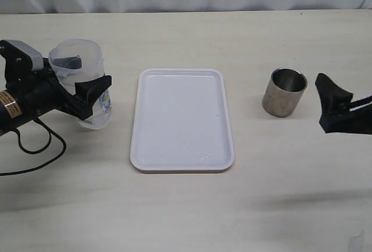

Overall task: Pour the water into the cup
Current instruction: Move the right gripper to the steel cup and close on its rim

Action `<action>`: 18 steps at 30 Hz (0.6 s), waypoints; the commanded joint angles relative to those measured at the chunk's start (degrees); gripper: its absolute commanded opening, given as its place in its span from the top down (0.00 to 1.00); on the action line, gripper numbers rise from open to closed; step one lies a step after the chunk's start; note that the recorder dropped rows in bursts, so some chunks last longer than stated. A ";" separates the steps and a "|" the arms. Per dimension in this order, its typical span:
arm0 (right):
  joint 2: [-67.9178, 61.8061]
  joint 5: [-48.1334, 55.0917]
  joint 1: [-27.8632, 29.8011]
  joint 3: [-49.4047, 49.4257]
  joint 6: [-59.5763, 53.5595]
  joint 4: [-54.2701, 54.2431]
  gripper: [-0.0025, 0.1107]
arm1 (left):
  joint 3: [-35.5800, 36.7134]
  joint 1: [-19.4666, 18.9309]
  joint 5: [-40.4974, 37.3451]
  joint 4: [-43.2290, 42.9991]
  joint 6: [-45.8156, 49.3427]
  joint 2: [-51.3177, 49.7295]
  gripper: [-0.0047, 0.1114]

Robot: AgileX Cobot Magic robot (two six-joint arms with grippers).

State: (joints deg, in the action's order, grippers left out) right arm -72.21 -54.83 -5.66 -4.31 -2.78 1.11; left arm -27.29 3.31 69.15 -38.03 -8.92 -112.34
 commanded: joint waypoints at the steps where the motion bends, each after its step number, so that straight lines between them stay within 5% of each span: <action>1: -14.52 -7.59 0.21 -4.20 -2.95 2.64 0.19 | -0.43 0.01 0.59 -0.50 -0.57 -0.09 0.96; 11: -26.46 -9.44 0.21 -9.35 -5.01 3.02 0.19 | -0.43 0.01 0.59 -0.50 -0.57 -0.09 0.96; 15: -27.23 -4.59 0.21 -12.01 -2.15 2.07 0.01 | -0.43 0.01 0.59 -0.50 -0.57 -0.09 0.96; 18: -29.23 -4.59 0.21 -13.04 -2.15 0.83 0.01 | -0.43 0.01 0.36 -0.50 -0.57 -0.09 0.96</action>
State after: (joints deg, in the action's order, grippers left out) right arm -99.90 -60.28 -5.66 -16.54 -5.36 3.11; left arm -27.29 3.31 69.15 -38.06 -9.03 -112.34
